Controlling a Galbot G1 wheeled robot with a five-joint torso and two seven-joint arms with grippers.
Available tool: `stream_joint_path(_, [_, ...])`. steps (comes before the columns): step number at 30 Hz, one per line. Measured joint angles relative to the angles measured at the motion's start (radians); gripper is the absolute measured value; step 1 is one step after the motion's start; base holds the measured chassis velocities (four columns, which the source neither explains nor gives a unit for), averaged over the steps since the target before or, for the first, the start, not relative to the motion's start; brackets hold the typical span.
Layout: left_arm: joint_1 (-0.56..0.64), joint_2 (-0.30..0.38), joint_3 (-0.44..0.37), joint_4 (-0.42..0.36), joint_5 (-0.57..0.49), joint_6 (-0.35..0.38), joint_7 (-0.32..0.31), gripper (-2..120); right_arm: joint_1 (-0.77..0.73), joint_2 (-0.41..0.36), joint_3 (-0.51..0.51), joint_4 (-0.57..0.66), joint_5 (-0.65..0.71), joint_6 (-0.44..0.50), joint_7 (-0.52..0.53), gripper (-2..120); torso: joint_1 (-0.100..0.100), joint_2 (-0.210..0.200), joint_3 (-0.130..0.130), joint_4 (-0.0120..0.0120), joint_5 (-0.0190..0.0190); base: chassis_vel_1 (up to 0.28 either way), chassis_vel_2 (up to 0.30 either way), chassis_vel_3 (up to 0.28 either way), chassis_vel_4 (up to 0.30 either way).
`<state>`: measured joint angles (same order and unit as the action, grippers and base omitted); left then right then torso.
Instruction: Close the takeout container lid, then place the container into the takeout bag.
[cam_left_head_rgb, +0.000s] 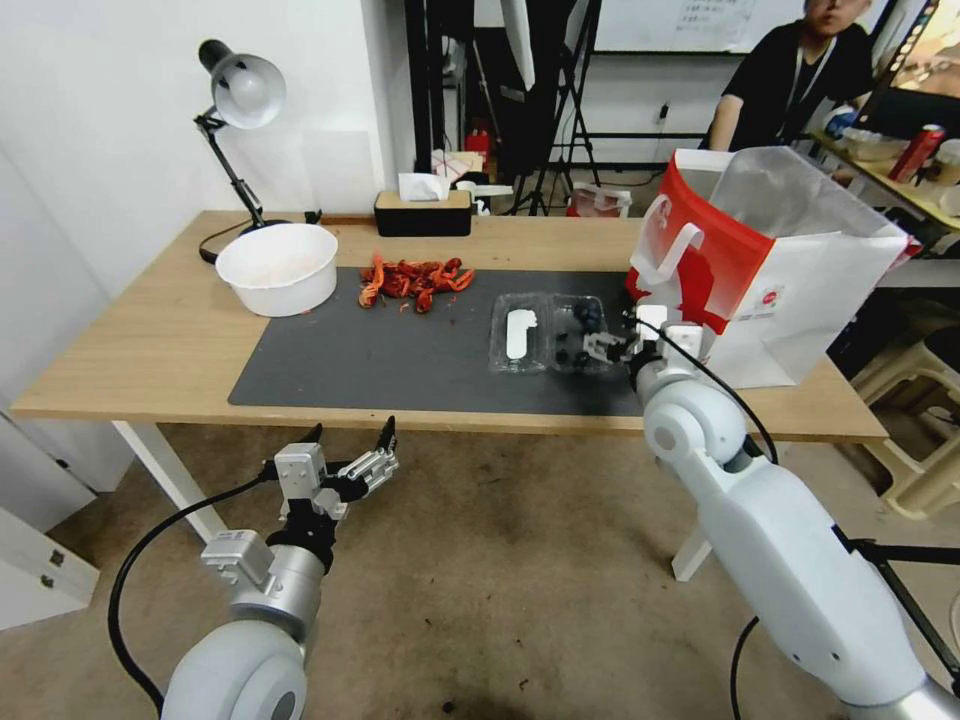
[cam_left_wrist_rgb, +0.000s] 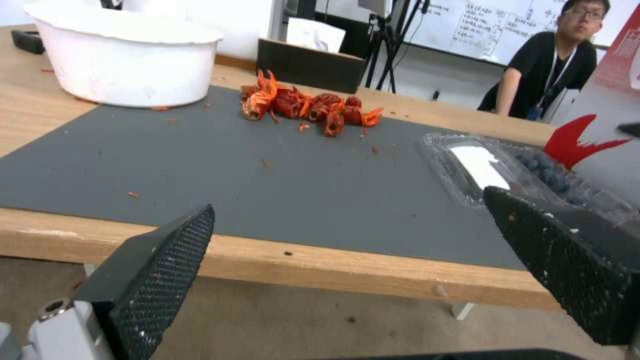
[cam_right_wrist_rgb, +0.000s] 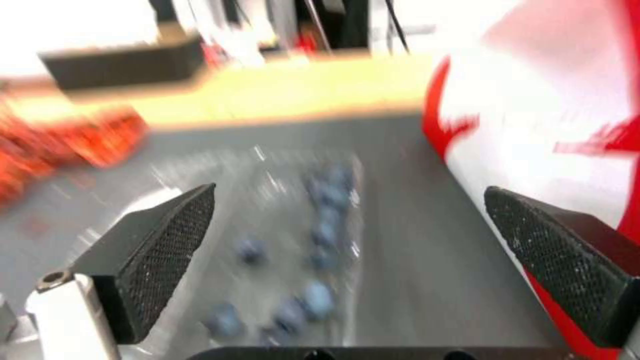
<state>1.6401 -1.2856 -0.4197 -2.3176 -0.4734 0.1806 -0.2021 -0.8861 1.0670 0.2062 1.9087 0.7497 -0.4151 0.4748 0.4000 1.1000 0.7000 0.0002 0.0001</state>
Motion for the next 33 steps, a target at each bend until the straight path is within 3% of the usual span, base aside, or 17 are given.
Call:
stream_joint_path(1, [-0.001, 0.001, 0.000, 0.000, -0.001, -0.001, 0.002, 100, -0.046, -0.007, 0.023, 0.019, -0.020, 0.080, -0.059, 100, 0.000, 0.000, 0.000, -0.0008, 0.0000, 0.000, 0.000, 0.000, 0.000])
stream_joint_path(3, [-0.001, 0.001, 0.000, 0.000, -0.001, -0.001, 0.002, 100, -0.046, -0.007, 0.023, 0.019, -0.020, 0.080, -0.059, 100, 0.000, 0.000, 0.000, -0.0008, 0.0000, 0.000, 0.000, 0.000, 0.000])
stream_joint_path(4, [-0.005, 0.004, 0.002, 0.000, -0.003, -0.002, 0.004, 100, -0.113, -0.010, 0.065, 0.037, -0.064, 0.186, -0.158, 100, 0.000, 0.000, 0.000, -0.0007, 0.0001, 0.000, 0.000, 0.000, 0.000])
stream_joint_path(6, [-0.007, 0.005, 0.003, 0.000, -0.004, -0.003, 0.004, 100, -0.130, -0.010, 0.076, 0.040, -0.081, 0.214, -0.185, 100, 0.000, 0.000, 0.000, -0.0005, 0.0000, 0.000, 0.000, 0.000, 0.000])
stream_joint_path(8, [-0.012, 0.008, 0.008, 0.002, -0.008, -0.004, 0.008, 100, -0.211, -0.006, 0.138, 0.055, -0.134, 0.329, -0.291, 100, 0.000, 0.000, 0.000, 0.0000, 0.0001, 0.000, 0.000, 0.000, 0.000])
stream_joint_path(17, [-0.024, 0.018, 0.016, 0.016, -0.022, -0.012, 0.013, 100, -0.448, 0.046, 0.267, 0.098, -0.252, 0.561, -0.422, 100, 0.000, 0.000, 0.000, 0.0000, -0.0003, 0.000, 0.000, 0.000, 0.000])
stream_joint_path(22, [-0.035, 0.024, 0.024, 0.027, -0.027, -0.015, 0.015, 100, -0.566, 0.095, 0.306, 0.124, -0.332, 0.649, -0.499, 100, 0.000, 0.000, 0.000, -0.0003, -0.0002, 0.000, 0.000, 0.000, 0.000])
stream_joint_path(33, [-0.043, 0.030, 0.031, 0.038, -0.040, -0.019, 0.018, 100, -0.690, 0.170, 0.349, 0.135, -0.389, 0.708, -0.521, 100, 0.000, 0.000, 0.000, 0.0000, -0.0002, 0.000, 0.000, 0.000, 0.000])
